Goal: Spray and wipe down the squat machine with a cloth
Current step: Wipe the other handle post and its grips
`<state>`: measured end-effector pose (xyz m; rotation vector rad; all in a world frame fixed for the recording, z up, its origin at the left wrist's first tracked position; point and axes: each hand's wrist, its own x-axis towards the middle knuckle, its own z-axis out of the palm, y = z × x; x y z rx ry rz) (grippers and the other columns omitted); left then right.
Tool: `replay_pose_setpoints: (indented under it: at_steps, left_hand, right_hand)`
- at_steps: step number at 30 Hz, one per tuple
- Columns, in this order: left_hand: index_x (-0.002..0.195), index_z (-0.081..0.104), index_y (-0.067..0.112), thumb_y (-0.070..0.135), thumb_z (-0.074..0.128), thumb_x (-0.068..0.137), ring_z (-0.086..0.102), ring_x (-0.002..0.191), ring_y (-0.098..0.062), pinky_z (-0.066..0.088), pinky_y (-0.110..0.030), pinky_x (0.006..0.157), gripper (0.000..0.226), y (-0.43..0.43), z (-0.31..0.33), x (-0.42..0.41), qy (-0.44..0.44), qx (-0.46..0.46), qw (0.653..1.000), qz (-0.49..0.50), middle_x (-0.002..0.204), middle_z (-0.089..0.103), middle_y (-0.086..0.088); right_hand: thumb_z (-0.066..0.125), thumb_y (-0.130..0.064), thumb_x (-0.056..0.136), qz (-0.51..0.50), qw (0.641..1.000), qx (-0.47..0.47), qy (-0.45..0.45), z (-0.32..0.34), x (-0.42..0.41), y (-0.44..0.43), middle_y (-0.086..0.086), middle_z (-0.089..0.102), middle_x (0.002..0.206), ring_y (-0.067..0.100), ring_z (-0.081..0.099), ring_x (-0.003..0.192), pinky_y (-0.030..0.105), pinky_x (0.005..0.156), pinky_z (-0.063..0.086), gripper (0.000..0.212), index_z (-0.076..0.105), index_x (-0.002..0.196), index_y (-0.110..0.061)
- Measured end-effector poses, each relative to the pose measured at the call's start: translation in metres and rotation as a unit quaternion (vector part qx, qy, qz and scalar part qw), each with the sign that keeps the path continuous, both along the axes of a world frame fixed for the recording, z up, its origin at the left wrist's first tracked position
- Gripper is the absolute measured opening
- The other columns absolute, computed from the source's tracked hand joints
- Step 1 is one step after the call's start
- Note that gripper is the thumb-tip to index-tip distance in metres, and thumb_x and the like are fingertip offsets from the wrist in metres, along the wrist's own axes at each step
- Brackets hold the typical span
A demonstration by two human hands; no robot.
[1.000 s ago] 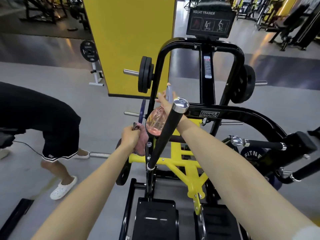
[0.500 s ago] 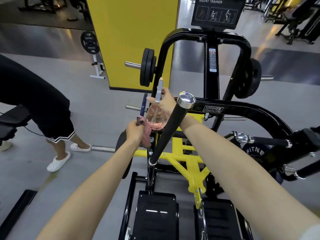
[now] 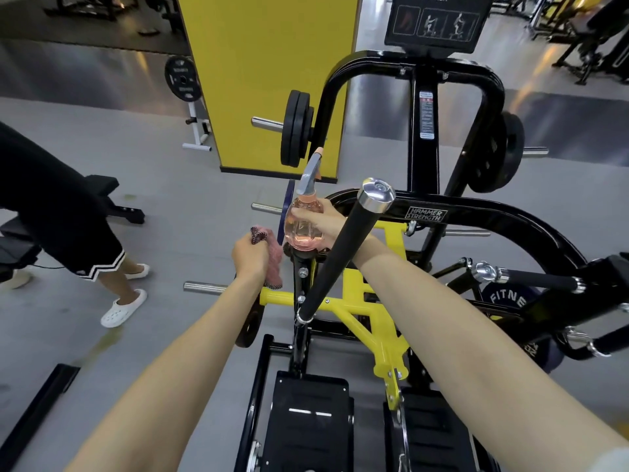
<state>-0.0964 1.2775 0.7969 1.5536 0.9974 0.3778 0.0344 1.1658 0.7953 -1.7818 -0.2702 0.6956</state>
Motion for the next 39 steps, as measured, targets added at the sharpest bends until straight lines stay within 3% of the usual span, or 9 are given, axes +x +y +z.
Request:
replay_pose_setpoints:
  at_steps: [3, 10, 14, 17, 19, 22, 28, 33, 39]
  left_hand:
    - [0.064, 0.055, 0.017, 0.005, 0.046, 0.089, 0.051, 0.062, -0.018, 0.039, -0.023, 0.054, 0.03, 0.003, -0.005, -0.006, 0.0, -0.015, 1.0, -0.002, 0.064, 0.054, -0.002]
    - [0.066, 0.057, 0.018, 0.004, 0.047, 0.088, 0.056, 0.071, -0.022, 0.044, -0.03, 0.066, 0.028, -0.005, -0.009, -0.009, 0.002, -0.037, 0.999, -0.019, 0.067, 0.058, -0.004]
    - [0.071, 0.059, 0.018, -0.001, 0.044, 0.088, 0.057, 0.068, -0.019, 0.045, -0.024, 0.058, 0.029, -0.009, -0.005, -0.016, -0.012, -0.063, 0.997, -0.034, 0.068, 0.059, -0.002]
    - [0.072, 0.058, 0.013, -0.005, 0.044, 0.084, 0.056, 0.067, -0.021, 0.042, -0.025, 0.055, 0.026, -0.006, -0.005, -0.026, -0.024, -0.118, 0.991, -0.051, 0.067, 0.058, -0.005]
    - [0.073, 0.057, 0.01, -0.004, 0.048, 0.084, 0.057, 0.07, -0.023, 0.045, -0.029, 0.06, 0.02, -0.003, -0.006, -0.035, -0.027, -0.17, 0.984, -0.05, 0.071, 0.059, -0.008]
    - [0.094, 0.062, 0.001, 0.001, 0.057, 0.088, 0.064, 0.076, -0.023, 0.052, -0.034, 0.071, 0.008, -0.001, -0.002, -0.053, -0.038, -0.25, 0.963, -0.089, 0.087, 0.067, -0.014]
    - [0.109, 0.062, 0.003, -0.006, 0.061, 0.084, 0.068, 0.086, -0.024, 0.056, -0.036, 0.081, 0.027, -0.024, 0.051, -0.062, -0.109, -0.227, 0.95, -0.184, 0.101, 0.068, -0.015]
    - [0.104, 0.064, 0.006, -0.004, 0.06, 0.086, 0.068, 0.089, -0.023, 0.056, -0.035, 0.078, 0.021, -0.057, 0.124, -0.047, -0.207, -0.191, 0.944, -0.174, 0.099, 0.069, -0.012]
    - [0.097, 0.061, 0.009, -0.001, 0.061, 0.086, 0.068, 0.079, -0.02, 0.056, -0.032, 0.065, 0.014, -0.097, 0.192, -0.039, -0.254, -0.125, 0.947, -0.149, 0.089, 0.068, -0.008]
  right_hand:
    - [0.062, -0.017, 0.091, 0.021, 0.999, 0.02, -0.019, 0.065, -0.043, -0.005, -0.005, 0.056, 0.085, 0.018, 0.055, 0.094, 0.037, 0.095, 0.044, 0.011, 0.057, 0.1, -0.014]
    - [0.069, -0.031, 0.084, 0.035, 0.999, 0.007, 0.007, 0.039, -0.024, -0.002, -0.006, 0.063, 0.095, 0.02, 0.059, 0.101, 0.037, 0.095, 0.045, 0.014, 0.056, 0.087, -0.031]
    - [0.076, -0.037, 0.079, 0.09, 0.995, 0.023, 0.027, 0.025, -0.024, -0.023, -0.005, 0.057, 0.124, 0.013, 0.054, 0.112, 0.034, 0.105, 0.038, 0.064, 0.046, 0.132, -0.017]
    - [0.052, -0.017, 0.096, 0.012, 0.999, 0.023, 0.033, 0.06, -0.062, -0.04, 0.004, 0.042, 0.139, 0.02, 0.042, 0.127, 0.036, 0.108, 0.032, 0.055, 0.029, 0.144, -0.003]
    - [0.042, -0.017, 0.101, -0.027, 0.999, 0.032, 0.02, 0.06, -0.071, -0.055, 0.012, 0.041, 0.143, 0.026, 0.038, 0.133, 0.037, 0.107, 0.032, 0.044, 0.036, 0.14, 0.001]
    - [0.046, -0.022, 0.1, -0.074, 0.996, 0.041, 0.042, 0.044, -0.071, -0.074, 0.002, 0.05, 0.124, 0.014, 0.043, 0.12, 0.034, 0.102, 0.033, 0.037, 0.045, 0.134, -0.006]
    - [0.063, -0.029, 0.089, -0.138, 0.989, 0.053, 0.022, 0.067, -0.074, -0.095, -0.003, 0.058, 0.114, 0.015, 0.05, 0.112, 0.034, 0.088, 0.041, 0.03, 0.062, 0.117, -0.018]
    - [0.057, -0.023, 0.092, -0.154, 0.985, 0.08, -0.021, 0.111, -0.083, -0.107, 0.003, 0.061, 0.106, 0.02, 0.056, 0.11, 0.034, 0.09, 0.045, 0.012, 0.062, 0.101, -0.019]
    - [0.051, -0.026, 0.096, -0.104, 0.985, 0.113, -0.083, 0.155, -0.098, -0.116, 0.005, 0.062, 0.109, 0.016, 0.057, 0.106, 0.033, 0.091, 0.048, 0.019, 0.063, 0.105, -0.015]
